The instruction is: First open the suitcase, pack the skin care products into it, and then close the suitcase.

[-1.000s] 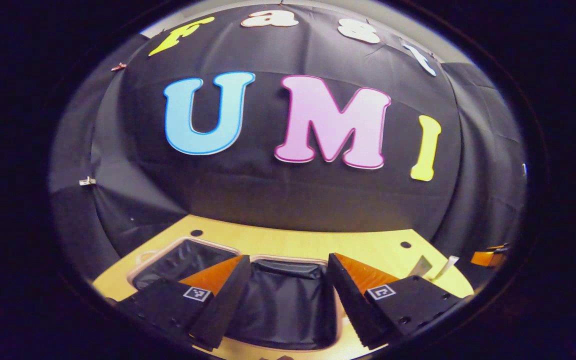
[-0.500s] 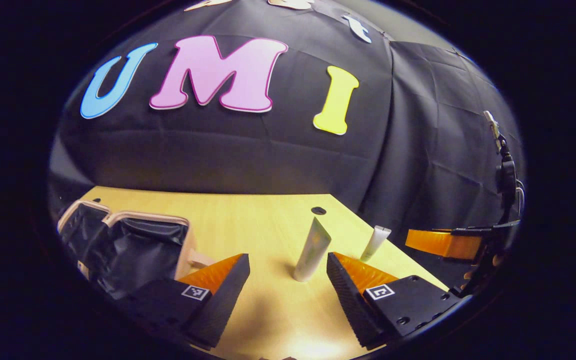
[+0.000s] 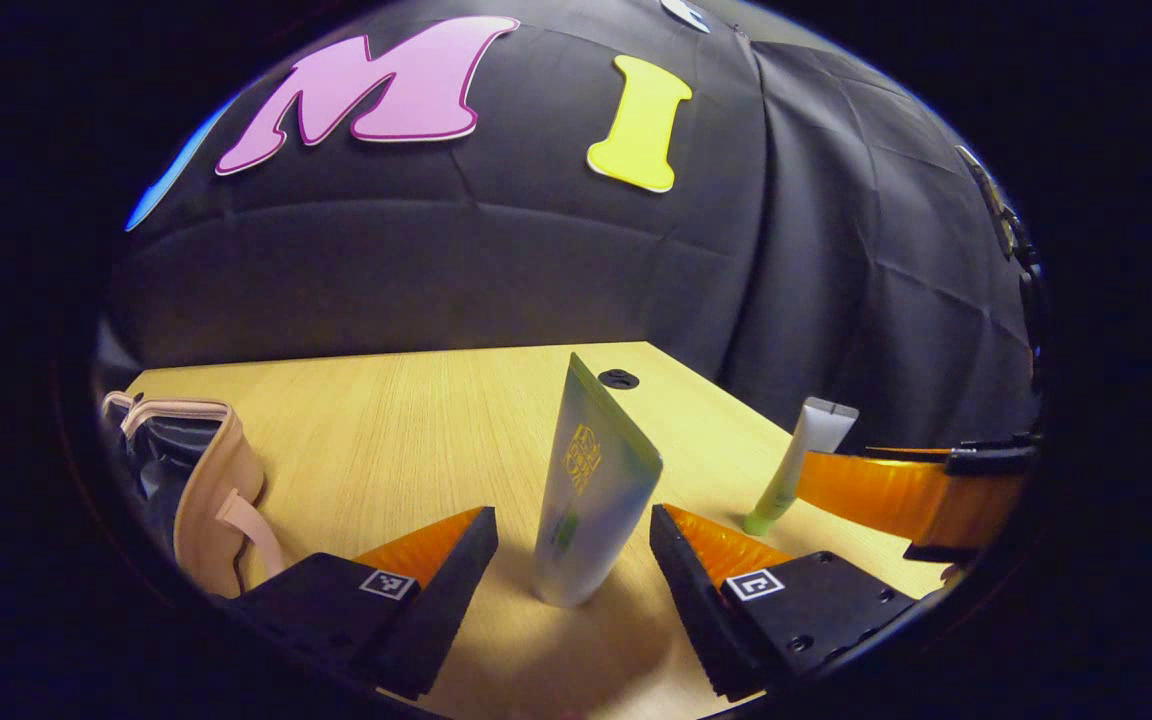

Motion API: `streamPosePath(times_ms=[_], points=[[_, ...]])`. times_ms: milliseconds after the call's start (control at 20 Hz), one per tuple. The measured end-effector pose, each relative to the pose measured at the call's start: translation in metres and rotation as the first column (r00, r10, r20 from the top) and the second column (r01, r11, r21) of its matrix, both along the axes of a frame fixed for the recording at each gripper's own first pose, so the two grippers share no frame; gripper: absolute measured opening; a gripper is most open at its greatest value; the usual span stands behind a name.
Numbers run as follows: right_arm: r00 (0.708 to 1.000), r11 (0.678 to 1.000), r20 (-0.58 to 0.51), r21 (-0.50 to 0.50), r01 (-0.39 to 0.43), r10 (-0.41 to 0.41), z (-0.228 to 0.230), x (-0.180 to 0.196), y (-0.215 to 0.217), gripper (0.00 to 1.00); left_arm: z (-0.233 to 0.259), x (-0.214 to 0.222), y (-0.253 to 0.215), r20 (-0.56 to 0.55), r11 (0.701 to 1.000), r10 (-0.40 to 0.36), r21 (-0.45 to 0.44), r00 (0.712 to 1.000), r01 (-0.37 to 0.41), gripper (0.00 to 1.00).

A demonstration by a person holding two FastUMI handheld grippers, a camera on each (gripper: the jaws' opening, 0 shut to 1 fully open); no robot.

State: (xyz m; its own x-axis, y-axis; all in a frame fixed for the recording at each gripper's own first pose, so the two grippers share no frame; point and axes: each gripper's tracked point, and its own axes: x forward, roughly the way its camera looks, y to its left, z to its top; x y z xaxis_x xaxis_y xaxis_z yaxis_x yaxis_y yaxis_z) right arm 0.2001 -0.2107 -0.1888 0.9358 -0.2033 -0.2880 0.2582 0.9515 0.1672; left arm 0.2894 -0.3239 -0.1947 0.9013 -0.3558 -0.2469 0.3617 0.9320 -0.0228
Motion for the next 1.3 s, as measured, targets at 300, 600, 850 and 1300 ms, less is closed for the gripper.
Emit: streamPosePath(times_ms=[300,600,850,1300], points=[[0.999,0.999,-0.007,0.038,0.038,-0.038,-0.019,0.034,-0.011,0.98,-0.010,0.023,-0.004,-0.019,0.999,0.042,0.012,0.999,-0.042,0.48],[0.999,1.000,-0.032,-0.028,0.009,-0.010,-0.033,0.056,-0.006,0.92,-0.010,0.015,0.014,-0.033,0.998,0.040,0.039,0.999,-0.039,0.43],[0.998,0.996,-0.053,-0.082,0.020,-0.025,-0.038,0.068,-0.008,0.30,-0.011,0.014,0.026,-0.041,0.998,0.048,0.037,0.998,-0.046,0.42],[1.000,0.989,-0.022,-0.151,-0.007,0.003,0.002,0.021,0.010,0.33,0.004,-0.012,0.037,0.001,1.000,-0.005,-0.015,1.000,0.005,0.42]])
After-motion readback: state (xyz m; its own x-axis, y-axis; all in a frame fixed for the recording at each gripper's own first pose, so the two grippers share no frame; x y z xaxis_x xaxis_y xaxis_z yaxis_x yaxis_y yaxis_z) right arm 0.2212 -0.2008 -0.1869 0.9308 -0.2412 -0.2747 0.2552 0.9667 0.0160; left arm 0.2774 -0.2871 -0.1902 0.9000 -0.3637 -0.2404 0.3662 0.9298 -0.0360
